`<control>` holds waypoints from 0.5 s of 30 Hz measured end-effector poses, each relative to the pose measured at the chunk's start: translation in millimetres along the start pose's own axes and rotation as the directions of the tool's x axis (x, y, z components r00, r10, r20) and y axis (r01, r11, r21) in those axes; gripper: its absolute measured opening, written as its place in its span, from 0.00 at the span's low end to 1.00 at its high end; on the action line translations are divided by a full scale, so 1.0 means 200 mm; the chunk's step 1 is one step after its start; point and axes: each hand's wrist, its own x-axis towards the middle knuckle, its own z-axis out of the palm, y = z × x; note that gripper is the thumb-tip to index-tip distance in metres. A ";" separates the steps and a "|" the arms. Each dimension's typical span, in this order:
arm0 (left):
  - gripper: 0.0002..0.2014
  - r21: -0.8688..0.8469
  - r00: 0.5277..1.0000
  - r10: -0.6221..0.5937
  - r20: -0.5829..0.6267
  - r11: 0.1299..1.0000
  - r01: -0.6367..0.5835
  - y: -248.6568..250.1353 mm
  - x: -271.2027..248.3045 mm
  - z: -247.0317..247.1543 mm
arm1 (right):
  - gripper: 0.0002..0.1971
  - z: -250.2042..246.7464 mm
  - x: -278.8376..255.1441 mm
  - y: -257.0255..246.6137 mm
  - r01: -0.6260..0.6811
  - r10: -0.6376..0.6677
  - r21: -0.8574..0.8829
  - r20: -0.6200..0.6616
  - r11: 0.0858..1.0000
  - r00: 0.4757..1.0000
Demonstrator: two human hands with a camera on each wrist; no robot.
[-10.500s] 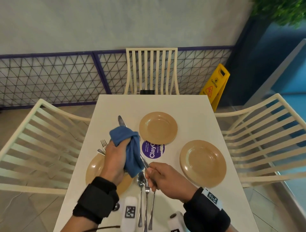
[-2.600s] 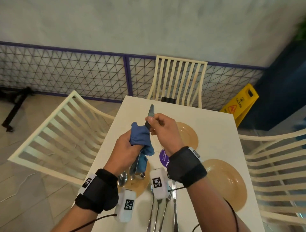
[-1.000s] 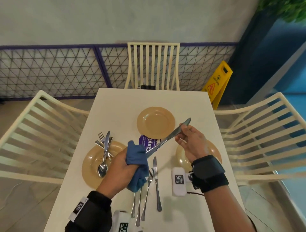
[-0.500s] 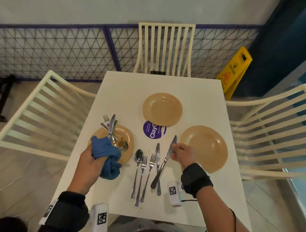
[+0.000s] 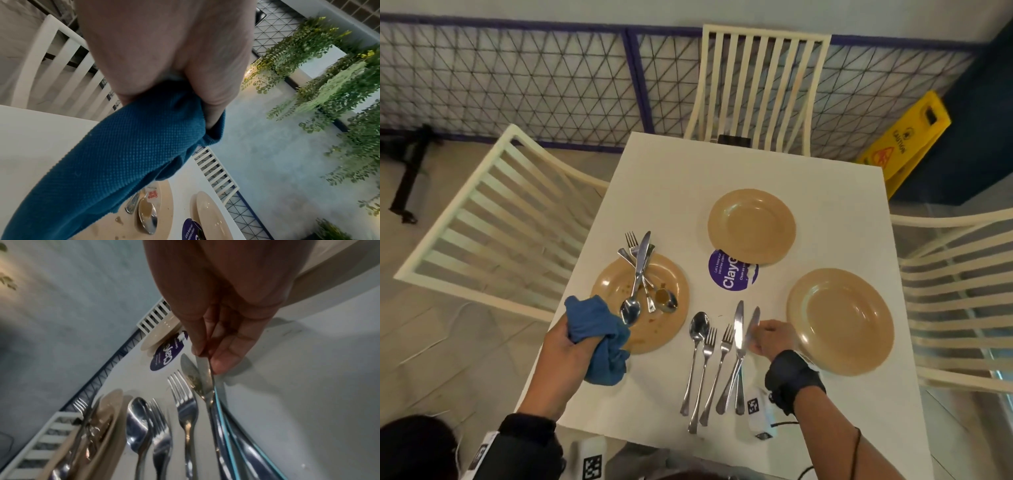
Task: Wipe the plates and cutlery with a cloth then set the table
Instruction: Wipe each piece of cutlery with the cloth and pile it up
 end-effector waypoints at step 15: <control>0.04 -0.052 0.993 -0.044 0.106 0.997 0.050 -0.09 0.41 -0.19 | 0.08 0.48 -0.20 -0.58 0.592 -0.590 -0.607 0.238 0.530 0.772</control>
